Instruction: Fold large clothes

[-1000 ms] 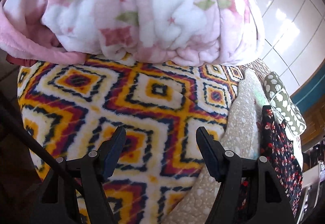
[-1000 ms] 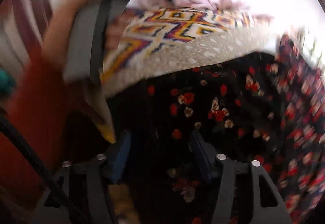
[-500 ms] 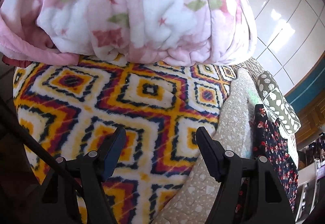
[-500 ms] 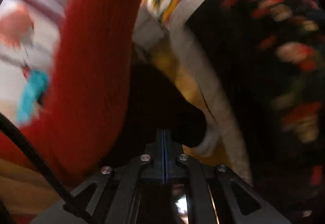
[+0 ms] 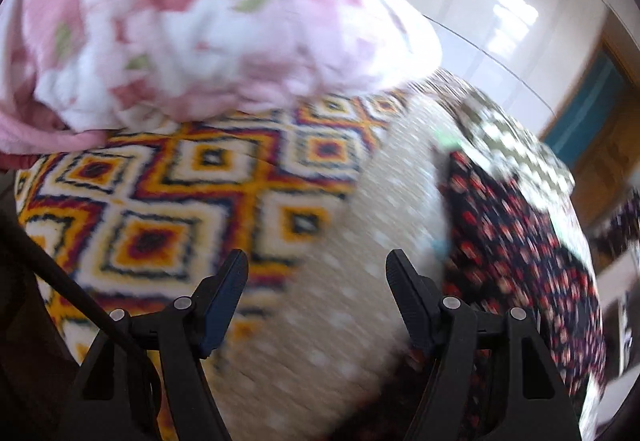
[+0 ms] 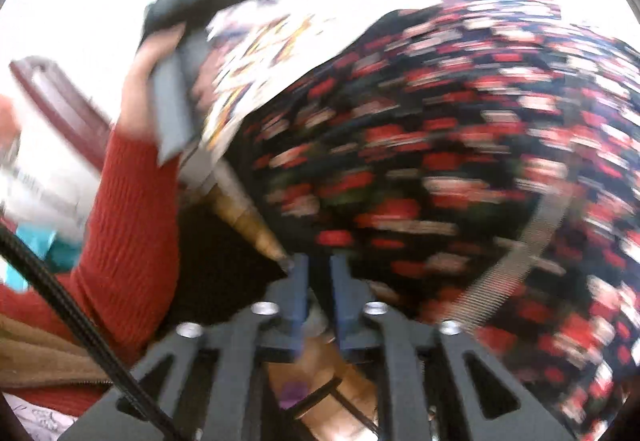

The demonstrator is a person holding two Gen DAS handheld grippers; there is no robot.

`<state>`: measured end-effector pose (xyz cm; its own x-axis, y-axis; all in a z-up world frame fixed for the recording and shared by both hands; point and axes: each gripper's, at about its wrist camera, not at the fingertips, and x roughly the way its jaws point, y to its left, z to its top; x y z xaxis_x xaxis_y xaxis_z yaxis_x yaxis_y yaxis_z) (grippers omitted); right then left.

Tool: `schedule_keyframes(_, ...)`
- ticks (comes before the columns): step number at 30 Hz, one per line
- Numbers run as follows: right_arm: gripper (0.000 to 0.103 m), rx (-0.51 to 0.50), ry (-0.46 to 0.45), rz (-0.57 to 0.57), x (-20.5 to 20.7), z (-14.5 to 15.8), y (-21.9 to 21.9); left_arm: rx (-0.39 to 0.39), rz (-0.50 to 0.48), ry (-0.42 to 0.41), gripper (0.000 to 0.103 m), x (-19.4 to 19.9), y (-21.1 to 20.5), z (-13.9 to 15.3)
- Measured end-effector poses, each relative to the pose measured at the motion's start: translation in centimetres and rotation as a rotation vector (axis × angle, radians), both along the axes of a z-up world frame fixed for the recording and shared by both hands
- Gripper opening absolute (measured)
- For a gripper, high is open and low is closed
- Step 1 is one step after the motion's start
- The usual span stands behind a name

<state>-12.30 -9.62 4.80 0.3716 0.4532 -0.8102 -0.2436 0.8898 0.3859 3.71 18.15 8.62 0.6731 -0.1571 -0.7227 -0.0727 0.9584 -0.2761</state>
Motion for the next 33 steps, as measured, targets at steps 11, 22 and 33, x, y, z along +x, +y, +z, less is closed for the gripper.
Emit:
schedule_keyframes(11, 0.044, 0.03, -0.112, -0.623, -5.1, 1.5, -20.4, 0.143, -0.309, 0.07, 0.074, -5.6, -15.6, -2.1)
schedule_keyframes(22, 0.047, 0.131, -0.115, -1.079, -9.6, -1.4, -40.4, 0.239, -0.537, -0.024, 0.075, -9.6, -28.7, -3.3)
schedule_keyframes(33, 0.047, 0.311, -0.142, -1.221, -7.2, -4.4, -50.8, 0.284, -0.502, 0.035, 0.096, -8.4, -30.1, -7.4)
